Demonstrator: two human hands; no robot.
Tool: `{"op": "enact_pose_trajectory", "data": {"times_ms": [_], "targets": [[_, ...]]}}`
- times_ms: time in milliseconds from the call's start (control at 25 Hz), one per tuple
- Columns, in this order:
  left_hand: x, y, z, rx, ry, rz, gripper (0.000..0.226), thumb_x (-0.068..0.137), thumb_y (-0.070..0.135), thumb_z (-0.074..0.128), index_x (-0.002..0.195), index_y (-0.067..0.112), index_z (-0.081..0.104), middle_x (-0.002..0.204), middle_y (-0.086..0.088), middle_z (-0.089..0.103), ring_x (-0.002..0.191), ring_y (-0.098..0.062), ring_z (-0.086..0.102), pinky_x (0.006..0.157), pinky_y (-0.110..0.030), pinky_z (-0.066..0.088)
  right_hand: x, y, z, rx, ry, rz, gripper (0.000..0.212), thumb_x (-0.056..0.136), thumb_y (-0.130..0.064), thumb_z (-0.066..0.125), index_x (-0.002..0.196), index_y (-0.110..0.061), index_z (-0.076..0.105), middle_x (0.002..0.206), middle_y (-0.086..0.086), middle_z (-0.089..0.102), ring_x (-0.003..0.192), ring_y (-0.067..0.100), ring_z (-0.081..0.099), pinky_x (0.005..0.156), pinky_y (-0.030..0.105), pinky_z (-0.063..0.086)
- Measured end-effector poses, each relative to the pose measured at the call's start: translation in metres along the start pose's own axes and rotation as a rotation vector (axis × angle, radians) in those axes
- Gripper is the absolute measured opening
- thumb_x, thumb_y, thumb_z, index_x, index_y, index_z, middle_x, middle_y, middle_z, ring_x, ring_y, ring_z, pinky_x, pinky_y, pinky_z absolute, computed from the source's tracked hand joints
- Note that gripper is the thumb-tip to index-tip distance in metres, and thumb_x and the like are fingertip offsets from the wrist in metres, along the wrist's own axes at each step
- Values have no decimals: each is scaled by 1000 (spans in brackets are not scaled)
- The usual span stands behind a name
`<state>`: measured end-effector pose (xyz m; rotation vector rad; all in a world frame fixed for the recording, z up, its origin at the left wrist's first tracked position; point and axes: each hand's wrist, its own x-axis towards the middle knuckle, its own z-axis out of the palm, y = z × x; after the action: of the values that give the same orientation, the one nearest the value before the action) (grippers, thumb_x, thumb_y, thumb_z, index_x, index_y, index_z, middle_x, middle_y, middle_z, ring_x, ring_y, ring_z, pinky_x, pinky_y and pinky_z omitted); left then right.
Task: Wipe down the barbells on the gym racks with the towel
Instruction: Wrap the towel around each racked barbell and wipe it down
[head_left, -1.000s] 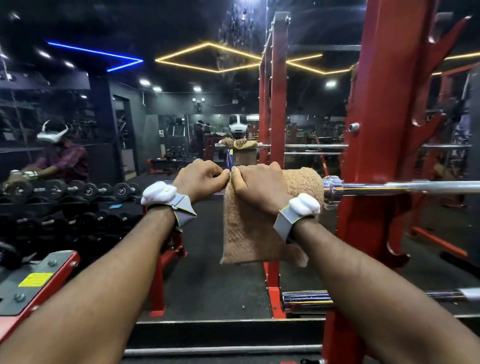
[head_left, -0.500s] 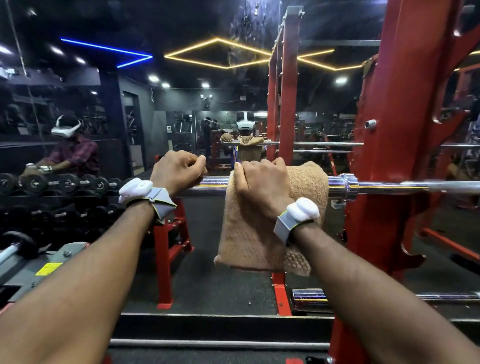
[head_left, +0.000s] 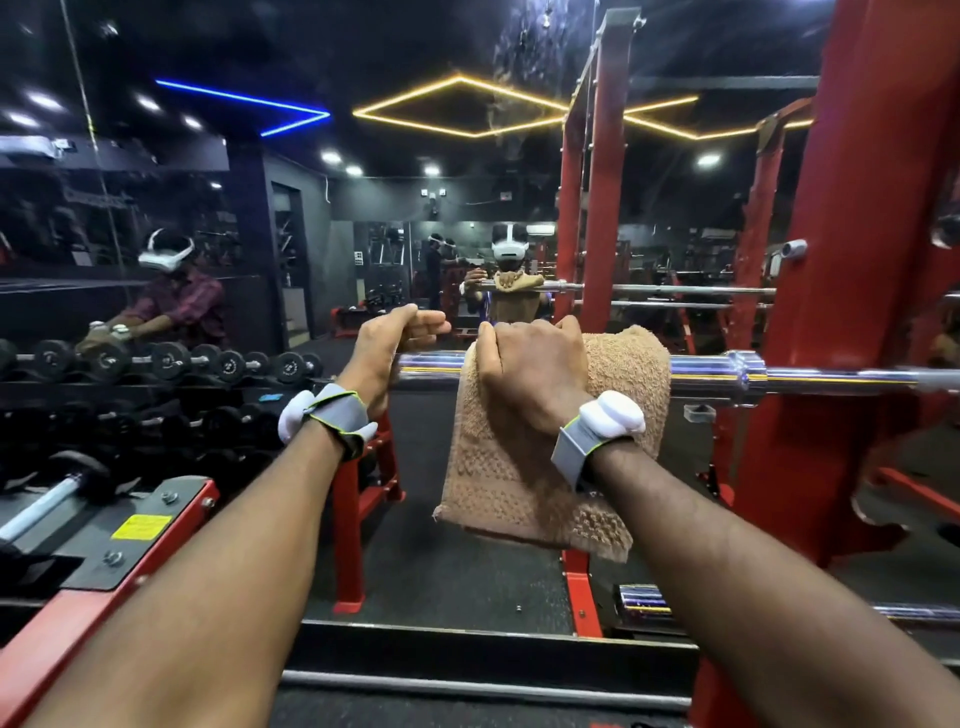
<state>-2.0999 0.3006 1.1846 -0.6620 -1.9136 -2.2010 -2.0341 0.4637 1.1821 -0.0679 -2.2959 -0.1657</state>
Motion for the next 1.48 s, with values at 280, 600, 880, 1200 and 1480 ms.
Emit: {"op": "enact_pose_trajectory", "data": {"times_ms": [280, 600, 880, 1200, 1480], "targets": [[11, -5, -3, -68, -24, -38, 46, 102, 30, 38, 101, 0, 73, 103, -15, 73, 93, -21, 67, 91, -32, 51, 17, -22, -2, 80, -87, -43, 57, 100, -41, 24, 88, -13, 73, 99, 13, 74, 94, 33, 67, 90, 44, 36], [20, -2, -11, -221, -115, -170, 49, 102, 36, 34, 93, 4, 70, 77, -7, 74, 72, -18, 67, 72, -28, 53, 60, -51, -6, 217, -578, 57, 58, 99, -44, 23, 138, -15, 54, 144, 13, 53, 130, 33, 51, 98, 43, 37], [13, 11, -18, -355, -166, -252, 43, 103, 32, 31, 102, 3, 62, 83, -11, 68, 77, -23, 62, 71, -30, 53, 66, -82, -12, 405, -712, 51, 54, 105, -39, 25, 150, -15, 42, 159, 10, 35, 147, 29, 32, 116, 39, 24], [7, 6, -34, -405, -87, -168, 38, 102, 39, 37, 108, 10, 60, 84, -5, 62, 69, -14, 63, 69, -25, 52, 19, -109, 6, 26, -32, -202, 46, 101, -41, 32, 94, -13, 66, 91, 9, 73, 82, 30, 69, 77, 43, 37], [5, 9, -21, -224, -65, -250, 36, 101, 38, 40, 89, 11, 62, 67, -5, 63, 54, -16, 60, 52, -21, 51, -2, -50, 13, -93, 193, -403, 55, 99, -60, 30, 105, -15, 61, 93, 7, 61, 81, 30, 55, 71, 44, 38]]}}
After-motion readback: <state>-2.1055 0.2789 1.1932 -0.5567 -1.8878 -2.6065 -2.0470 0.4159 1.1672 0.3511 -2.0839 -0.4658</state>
